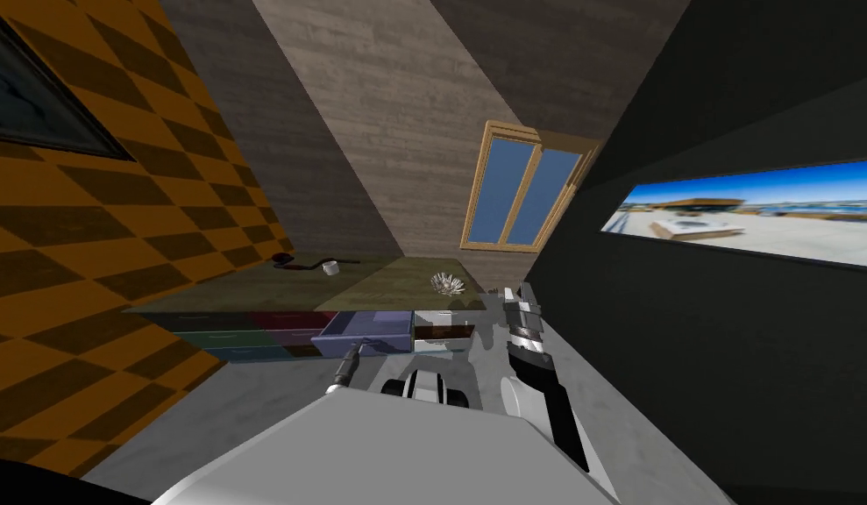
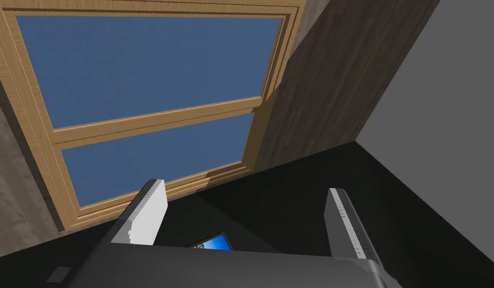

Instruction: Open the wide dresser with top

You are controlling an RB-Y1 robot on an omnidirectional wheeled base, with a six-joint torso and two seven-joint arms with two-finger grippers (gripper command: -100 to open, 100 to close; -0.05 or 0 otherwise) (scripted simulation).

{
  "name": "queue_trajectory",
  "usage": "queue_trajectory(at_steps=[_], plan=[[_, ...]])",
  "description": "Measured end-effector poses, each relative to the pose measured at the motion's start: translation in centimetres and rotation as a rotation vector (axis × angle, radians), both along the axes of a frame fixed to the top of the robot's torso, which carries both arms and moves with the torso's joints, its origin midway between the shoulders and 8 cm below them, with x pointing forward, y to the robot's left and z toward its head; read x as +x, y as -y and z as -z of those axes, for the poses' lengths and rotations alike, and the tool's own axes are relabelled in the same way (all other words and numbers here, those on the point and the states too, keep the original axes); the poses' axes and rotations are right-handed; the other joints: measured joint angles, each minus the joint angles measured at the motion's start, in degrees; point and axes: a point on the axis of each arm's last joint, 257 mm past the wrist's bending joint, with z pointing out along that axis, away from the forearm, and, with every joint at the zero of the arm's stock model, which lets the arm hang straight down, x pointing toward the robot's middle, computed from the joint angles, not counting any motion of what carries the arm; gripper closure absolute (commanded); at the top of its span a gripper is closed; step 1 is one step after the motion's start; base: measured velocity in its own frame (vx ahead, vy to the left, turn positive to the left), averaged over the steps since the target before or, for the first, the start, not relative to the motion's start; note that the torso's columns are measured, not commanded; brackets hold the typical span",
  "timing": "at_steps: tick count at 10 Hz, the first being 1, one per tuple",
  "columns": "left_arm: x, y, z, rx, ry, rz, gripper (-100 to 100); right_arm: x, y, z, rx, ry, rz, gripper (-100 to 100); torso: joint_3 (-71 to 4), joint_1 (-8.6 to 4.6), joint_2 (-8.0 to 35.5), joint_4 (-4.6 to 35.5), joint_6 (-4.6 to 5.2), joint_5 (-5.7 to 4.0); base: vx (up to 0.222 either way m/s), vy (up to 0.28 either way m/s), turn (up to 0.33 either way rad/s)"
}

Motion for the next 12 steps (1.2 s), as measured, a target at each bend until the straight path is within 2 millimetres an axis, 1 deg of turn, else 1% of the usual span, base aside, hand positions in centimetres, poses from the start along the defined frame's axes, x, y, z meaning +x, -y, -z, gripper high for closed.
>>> queue_trajectory(at_steps=[1, 2, 3, 4, 5, 6, 7, 8, 11, 12], plan=[[-1.1, -0.8, -0.1, 0.003, -0.001, -0.027, 100, 0.0, 0.0, 0.0, 0.0, 0.0, 0.0, 0, 0.0, -0.03, 0.0, 0.0, -0.03, -0.01, -0.064, -0.017, -0.26], [-2.0, -1.8, -0.2, 0.005, -0.001, -0.05, 100, 0.0, 0.0, 0.0, 0.0, 0.0, 0.0, 0, -0.1, 0.01, -0.1, 0.0, -0.11, -0.08, -0.01, -0.014, -0.056], [-2.3, -2.1, 0.0, 0.005, 0.0, -0.06, 100, 0.0, 0.0, 0.0, 0.0, 0.0, 0.0, 0, -0.2, 0.09, -0.3, -0.1, -0.15, -0.08, -0.024, -0.02, -0.337], [-3.6, -3.0, -0.5, 0.015, 0.0, -0.085, 100, 0.0, 0.0, 0.0, 0.0, 0.0, 0.0, 0, -0.2, 0.0, -0.2, -0.1, -0.05, -0.12, -0.062, -0.009, -0.274], [-4.1, -4.0, -0.7, 0.018, 0.0, -0.105, 100, 0.0, 0.0, 0.0, 0.0, 0.0, 0.0, 0, -0.1, 0.04, -0.1, -0.1, -0.12, -0.11, -0.038, -0.007, -0.009], [-4.3, -4.1, -0.6, 0.017, 0.001, -0.111, 100, 0.0, 0.0, 0.0, 0.0, 0.0, 0.0, 0, -0.1, 0.1, -0.1, -0.1, -0.25, -0.13, -0.025, -0.031, -0.299], [-5.6, -4.9, -0.7, 0.026, -0.002, -0.134, 100, 0.0, 0.0, 0.0, 0.0, 0.0, 0.0, 0, -0.1, -0.02, -0.1, -0.1, -0.12, -0.16, -0.048, -0.017, -0.218], [-6.5, -5.6, -0.6, 0.031, -0.003, -0.155, 100, 0.0, 0.0, 0.0, 0.0, 0.0, 0.0, 0, -0.1, 0.02, -0.1, -0.1, -0.17, -0.15, -0.016, -0.003, -0.014], [-7.9, -5.1, 0.2, 0.02, -0.025, -0.157, 100, 0.0, 0.0, 0.0, 0.0, 0.0, 0.0, 0, -0.1, 0.12, -0.1, -0.1, -0.31, -0.26, -0.062, -0.015, 0.033], [-8.1, -5.0, 0.2, 0.02, -0.023, -0.155, 100, 0.0, 0.0, 0.0, 0.0, 0.0, 0.0, 0, -0.1, 0.13, 0.0, -0.1, -0.37, -0.31, -0.07, -0.04, -0.001]])
